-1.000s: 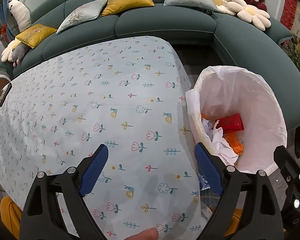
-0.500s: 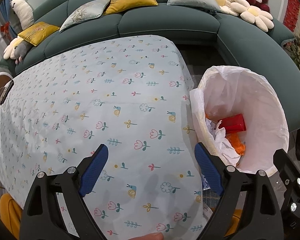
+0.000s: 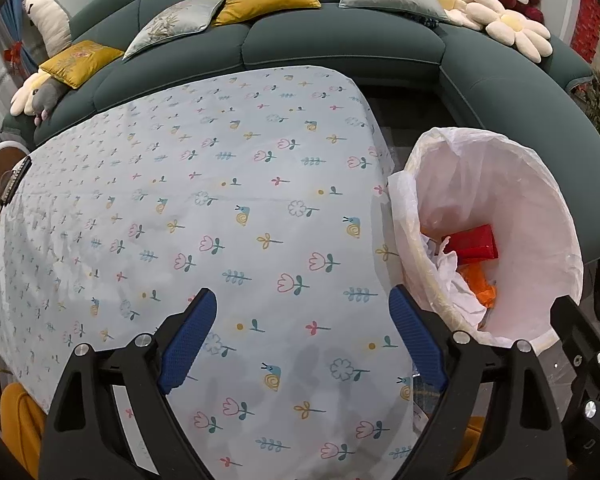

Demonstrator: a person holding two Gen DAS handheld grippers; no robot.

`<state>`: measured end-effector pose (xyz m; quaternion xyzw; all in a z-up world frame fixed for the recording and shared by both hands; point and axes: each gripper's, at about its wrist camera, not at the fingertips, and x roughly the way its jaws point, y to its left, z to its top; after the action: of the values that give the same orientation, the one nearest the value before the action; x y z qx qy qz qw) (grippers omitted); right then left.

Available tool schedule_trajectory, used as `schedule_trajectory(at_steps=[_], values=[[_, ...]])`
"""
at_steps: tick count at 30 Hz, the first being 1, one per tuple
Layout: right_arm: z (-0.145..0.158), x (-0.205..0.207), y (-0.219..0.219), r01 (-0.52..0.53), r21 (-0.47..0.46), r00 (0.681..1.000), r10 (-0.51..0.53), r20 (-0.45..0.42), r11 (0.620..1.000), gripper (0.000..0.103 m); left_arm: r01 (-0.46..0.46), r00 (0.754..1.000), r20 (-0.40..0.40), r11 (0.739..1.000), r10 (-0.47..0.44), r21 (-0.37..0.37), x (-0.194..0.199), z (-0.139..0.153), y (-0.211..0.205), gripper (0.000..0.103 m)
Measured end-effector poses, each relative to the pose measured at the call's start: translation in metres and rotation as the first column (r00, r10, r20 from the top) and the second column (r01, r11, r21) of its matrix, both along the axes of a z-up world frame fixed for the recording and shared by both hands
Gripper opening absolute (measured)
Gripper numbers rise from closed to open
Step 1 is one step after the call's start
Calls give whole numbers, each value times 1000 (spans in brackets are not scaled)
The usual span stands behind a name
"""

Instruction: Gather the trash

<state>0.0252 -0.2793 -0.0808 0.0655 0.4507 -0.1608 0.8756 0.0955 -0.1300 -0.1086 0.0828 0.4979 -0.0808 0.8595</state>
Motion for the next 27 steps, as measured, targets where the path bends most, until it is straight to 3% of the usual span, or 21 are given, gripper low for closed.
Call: schedule_trajectory(at_steps=[27], values=[[-3,0,0,4,7,1000,-4,-3,1000,96,9,1000,-18,1000,-8,7,-3,-4,1,84]])
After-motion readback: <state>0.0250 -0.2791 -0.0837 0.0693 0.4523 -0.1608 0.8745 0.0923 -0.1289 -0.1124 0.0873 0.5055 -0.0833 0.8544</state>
